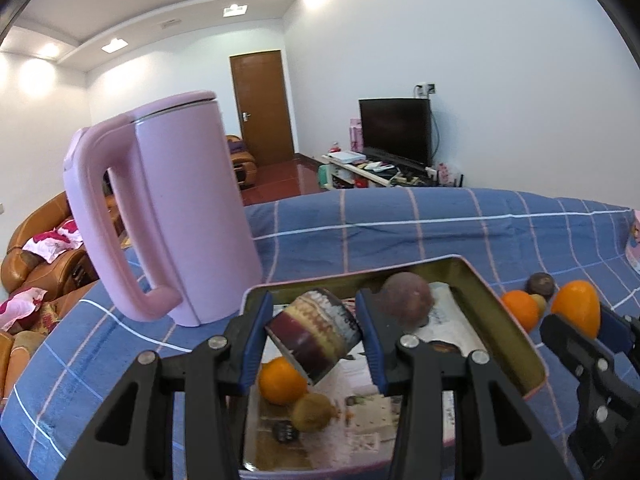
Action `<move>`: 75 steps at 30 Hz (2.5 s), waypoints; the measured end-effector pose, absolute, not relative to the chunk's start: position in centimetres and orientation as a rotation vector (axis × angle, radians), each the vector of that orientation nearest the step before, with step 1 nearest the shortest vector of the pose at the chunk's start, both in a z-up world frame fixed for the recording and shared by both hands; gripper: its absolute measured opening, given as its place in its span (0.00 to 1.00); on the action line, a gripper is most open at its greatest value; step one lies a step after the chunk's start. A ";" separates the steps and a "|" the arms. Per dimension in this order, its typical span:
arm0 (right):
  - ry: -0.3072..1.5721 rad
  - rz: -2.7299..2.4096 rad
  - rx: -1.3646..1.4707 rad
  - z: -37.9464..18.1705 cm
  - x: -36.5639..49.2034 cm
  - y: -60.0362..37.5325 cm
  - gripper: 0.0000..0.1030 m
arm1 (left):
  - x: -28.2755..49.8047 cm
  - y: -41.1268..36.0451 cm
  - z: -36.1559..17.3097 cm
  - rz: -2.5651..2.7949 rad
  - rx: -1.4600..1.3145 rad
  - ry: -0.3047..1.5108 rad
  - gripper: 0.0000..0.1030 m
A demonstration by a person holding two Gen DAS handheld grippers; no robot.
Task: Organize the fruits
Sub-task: 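Carry the striped slice and the orange over the tin with both tools, then open the left tool to drop the slice while the right tool drops the orange, then grasp the second striped slice on the bedspread with the right tool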
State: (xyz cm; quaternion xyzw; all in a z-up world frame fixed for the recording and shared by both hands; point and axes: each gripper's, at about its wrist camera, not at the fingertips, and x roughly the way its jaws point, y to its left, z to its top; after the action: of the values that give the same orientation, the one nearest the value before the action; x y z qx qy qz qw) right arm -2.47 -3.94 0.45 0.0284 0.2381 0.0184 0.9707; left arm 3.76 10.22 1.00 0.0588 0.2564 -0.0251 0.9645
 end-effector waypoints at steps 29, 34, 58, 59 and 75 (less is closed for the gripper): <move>0.635 0.107 0.071 -1.1 4.1 -0.6 0.36 | 7.1 10.8 -1.7 0.090 0.200 0.644 0.44; 0.686 0.158 0.098 -1.7 4.9 -0.7 0.36 | 7.3 10.7 -2.2 0.115 0.221 0.668 0.44; 0.494 0.140 0.259 0.5 2.0 -4.4 0.74 | 5.4 12.1 -0.1 0.048 0.051 0.574 1.00; 0.453 0.107 0.245 1.0 1.4 -4.5 0.76 | 5.4 12.1 -0.1 0.043 0.047 0.576 1.00; 0.384 -0.182 0.101 1.3 -0.8 -7.2 0.77 | 3.7 10.5 -0.3 0.069 0.057 0.496 1.00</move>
State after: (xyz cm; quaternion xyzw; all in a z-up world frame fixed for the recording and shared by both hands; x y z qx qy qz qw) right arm -0.85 -7.18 1.27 0.0499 0.1904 -0.0901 0.9763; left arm 3.74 10.53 -0.34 0.0283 0.2452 0.0339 0.9685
